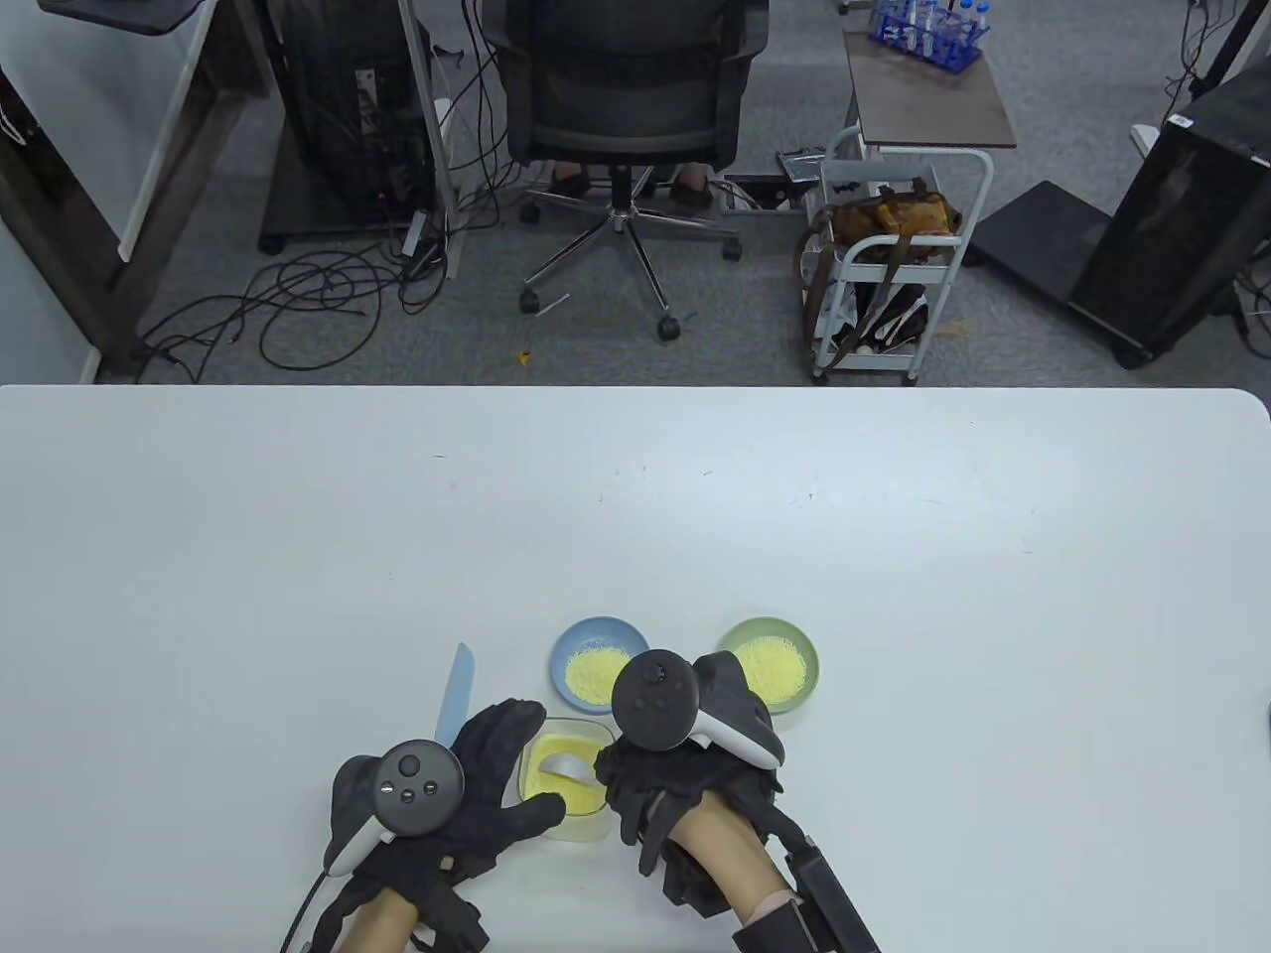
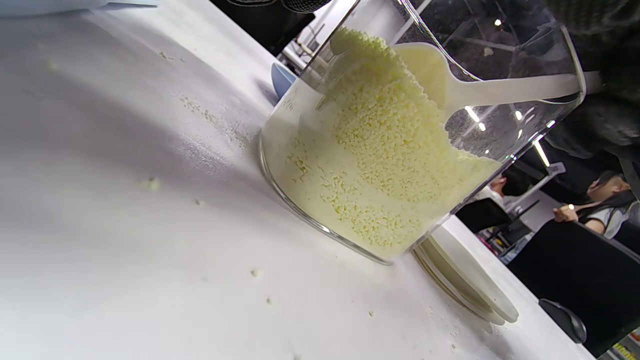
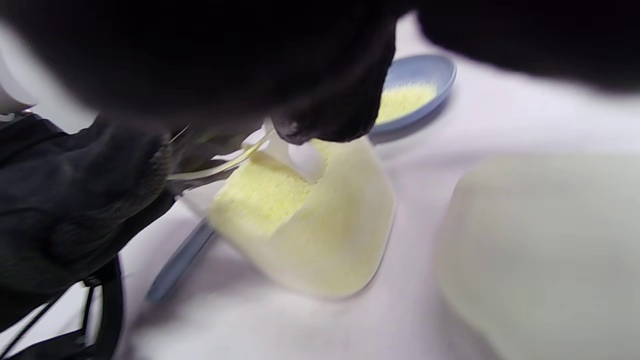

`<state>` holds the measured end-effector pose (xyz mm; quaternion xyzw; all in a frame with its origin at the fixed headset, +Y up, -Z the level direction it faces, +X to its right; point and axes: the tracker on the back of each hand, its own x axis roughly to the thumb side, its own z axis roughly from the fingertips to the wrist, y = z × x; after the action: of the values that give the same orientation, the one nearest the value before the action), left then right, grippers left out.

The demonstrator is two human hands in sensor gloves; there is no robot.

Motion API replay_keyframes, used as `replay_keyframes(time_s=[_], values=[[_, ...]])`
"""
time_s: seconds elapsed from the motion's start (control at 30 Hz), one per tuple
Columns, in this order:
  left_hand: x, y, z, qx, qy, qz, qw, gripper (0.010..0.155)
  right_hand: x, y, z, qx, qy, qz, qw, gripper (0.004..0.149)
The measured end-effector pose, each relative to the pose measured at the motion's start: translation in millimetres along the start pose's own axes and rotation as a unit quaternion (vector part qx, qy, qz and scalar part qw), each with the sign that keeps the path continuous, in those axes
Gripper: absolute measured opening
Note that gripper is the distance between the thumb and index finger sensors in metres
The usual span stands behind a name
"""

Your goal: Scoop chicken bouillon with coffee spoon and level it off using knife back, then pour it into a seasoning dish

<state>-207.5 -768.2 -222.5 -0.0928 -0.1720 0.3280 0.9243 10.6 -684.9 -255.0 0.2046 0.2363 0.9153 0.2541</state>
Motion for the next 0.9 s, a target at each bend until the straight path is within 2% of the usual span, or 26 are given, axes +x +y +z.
replay_keyframes(time_s=[0.1,0.27,0.33,0.43,0.67,0.77,0.83,0.9], values=[[0,0,0,0.002,0.0,0.0,1.0,0.094,-7,4,-4,0.042,-0.007,-0.059,0.997,0.038],[0,1,0,0.001,0.001,-0.002,1.0,0.094,-28,12,-5,0.091,-0.016,-0.198,0.976,0.037],[0,1,0,0.001,0.002,-0.004,1.0,0.094,-40,12,-3,0.093,-0.022,-0.256,0.962,0.037],[0,1,0,0.001,0.003,-0.005,1.0,0.094,-51,12,0,0.096,-0.027,-0.296,0.95,0.039],[0,5,1,-0.001,0.005,-0.007,1.0,0.094,-70,6,14,0.073,-0.041,-0.334,0.939,0.039],[-5,17,4,0.036,0.002,0.019,0.999,0.093,-73,2,22,0.057,-0.053,-0.348,0.934,0.039],[-8,28,7,0.073,0.014,0.034,0.997,0.08,-75,-1,27,0.049,-0.062,-0.357,0.931,0.039],[-14,40,12,0.12,0.057,0.02,0.991,0.067,-77,-2,31,0.041,-0.067,-0.362,0.929,0.039]])
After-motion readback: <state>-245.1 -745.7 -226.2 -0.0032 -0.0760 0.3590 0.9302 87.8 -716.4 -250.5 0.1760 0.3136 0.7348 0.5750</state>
